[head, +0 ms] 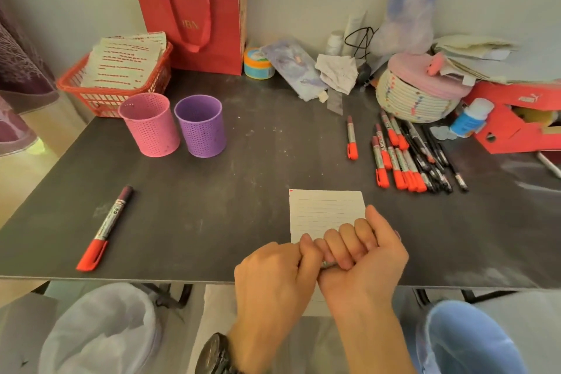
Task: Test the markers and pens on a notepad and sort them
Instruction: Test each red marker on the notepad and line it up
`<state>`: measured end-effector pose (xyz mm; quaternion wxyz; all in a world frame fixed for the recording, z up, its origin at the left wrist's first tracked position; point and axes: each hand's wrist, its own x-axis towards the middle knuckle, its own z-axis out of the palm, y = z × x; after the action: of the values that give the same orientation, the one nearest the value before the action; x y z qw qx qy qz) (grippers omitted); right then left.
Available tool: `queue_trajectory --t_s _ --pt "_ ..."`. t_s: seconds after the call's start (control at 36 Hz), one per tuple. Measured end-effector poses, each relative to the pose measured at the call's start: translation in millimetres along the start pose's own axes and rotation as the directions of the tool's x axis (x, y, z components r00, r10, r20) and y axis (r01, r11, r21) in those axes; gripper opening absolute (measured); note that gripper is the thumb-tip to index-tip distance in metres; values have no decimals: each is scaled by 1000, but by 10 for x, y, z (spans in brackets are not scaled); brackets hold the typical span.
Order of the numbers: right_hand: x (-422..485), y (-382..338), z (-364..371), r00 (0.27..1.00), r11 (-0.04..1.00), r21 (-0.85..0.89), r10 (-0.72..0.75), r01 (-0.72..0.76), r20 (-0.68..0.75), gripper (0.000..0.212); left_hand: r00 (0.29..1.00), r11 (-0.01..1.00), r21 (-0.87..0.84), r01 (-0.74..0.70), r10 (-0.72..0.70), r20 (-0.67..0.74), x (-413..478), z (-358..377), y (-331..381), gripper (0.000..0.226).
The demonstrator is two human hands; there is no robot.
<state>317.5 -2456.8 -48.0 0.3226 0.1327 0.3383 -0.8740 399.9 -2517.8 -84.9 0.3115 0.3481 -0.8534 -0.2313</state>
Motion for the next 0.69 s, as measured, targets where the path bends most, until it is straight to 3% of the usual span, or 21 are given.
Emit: queue_trajectory --t_s 0.08,0.14,0.25,0.31,0.42,0.53,0.58,0.69 --pt "78 -60 -68 996 997 -45 64 -61 58 52 999 999 -35 -14 16 39 -50 28 5 53" --pt "120 -59 -106 990 992 -75 109 -102 89 50 989 999 -31 38 -33 145 -85 56 16 55" --pt "265 -359 -285 985 998 -15 64 -63 161 50 855 921 -62 385 -331 400 -59 19 -204 61" --pt "376 -730 -424 977 998 48 -47 37 208 51 848 872 -116 475 -418 327 -32 -157 -468 62" --pt "596 -1079 -555 959 990 115 -110 82 261 51 903 870 -244 429 -412 120 92 -353 -704 75" --pt "743 -894 -454 966 996 82 15 -37 259 42 946 856 -404 323 -299 123 296 -219 -628 73" --pt "777 -817 -404 971 998 22 45 -51 234 41 964 905 -334 262 -229 135 388 -104 -630 59" --pt "858 -721 -316 990 964 -262 85 -52 114 58 963 992 -66 105 -85 255 517 124 -667 33"
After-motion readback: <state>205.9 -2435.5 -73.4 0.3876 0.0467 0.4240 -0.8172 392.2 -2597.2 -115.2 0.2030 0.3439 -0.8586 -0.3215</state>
